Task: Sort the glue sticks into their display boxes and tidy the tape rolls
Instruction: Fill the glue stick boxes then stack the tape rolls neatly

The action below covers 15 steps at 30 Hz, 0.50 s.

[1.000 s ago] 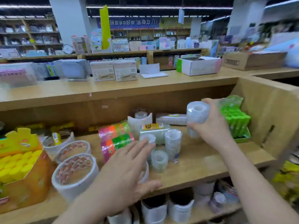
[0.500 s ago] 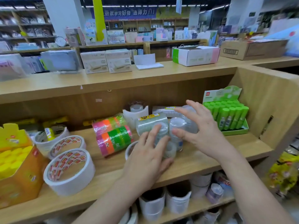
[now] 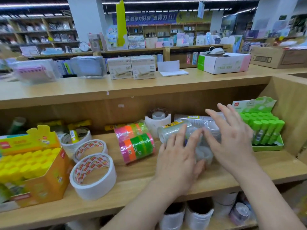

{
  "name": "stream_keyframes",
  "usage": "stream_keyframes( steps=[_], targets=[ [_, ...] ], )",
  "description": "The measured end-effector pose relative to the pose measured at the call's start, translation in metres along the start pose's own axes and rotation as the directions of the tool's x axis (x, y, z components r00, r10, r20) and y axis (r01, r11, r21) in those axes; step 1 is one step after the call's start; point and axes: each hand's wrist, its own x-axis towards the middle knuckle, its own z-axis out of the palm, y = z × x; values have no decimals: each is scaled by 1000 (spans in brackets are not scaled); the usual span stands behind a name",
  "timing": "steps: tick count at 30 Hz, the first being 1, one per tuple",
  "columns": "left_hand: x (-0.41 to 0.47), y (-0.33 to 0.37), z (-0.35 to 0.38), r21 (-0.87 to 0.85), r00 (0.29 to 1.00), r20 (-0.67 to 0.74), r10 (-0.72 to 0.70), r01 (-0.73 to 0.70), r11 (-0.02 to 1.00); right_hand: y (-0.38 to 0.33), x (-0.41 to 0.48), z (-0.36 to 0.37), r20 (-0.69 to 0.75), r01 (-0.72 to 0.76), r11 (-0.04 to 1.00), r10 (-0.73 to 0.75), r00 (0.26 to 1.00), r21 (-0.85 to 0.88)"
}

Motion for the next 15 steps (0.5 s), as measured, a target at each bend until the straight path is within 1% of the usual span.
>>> stream_keyframes(
  steps=[1,2,3,4,5,6,7,8,9,11,12,15],
  targets=[
    [-2,-10,-12,32,1000,-22,6,-6,999,-12,3,-3,-1,36,998,-36,999,56],
    [-3,-23,-24,106,999,-46,-4,9,994,-24,5,-3,18,81,990,-83,996,114],
    [-4,-39,-38,200,998,-39,-47,54,978,-39,7,-1,53,131,979,-141,989,157],
    [-5,-56,-51,291,992,10,-129,120,949,-54,9,3,97,180,966,-200,975,184],
    [-7,-73,-60,375,969,86,-230,182,909,-67,10,11,140,225,953,-256,957,202],
    [-8,-87,-66,445,932,171,-318,215,870,-78,11,20,185,261,941,-301,935,215],
    [-10,-95,-70,494,891,252,-378,218,842,-88,13,29,239,283,933,-333,912,222],
    [-13,-99,-72,526,867,305,-394,192,829,-96,14,38,302,288,930,-349,887,227],
    [-15,-99,-73,538,867,325,-377,159,828,-101,16,45,360,279,932,-348,865,231],
    [-18,-93,-76,520,902,299,-311,119,846,-108,22,56,439,262,935,-345,830,239],
    [-19,-90,-79,494,914,281,-293,124,860,-111,25,60,468,263,934,-350,811,242],
    [-24,-84,-87,430,919,285,-271,130,893,-119,32,64,545,309,922,-388,744,234]
  ],
)
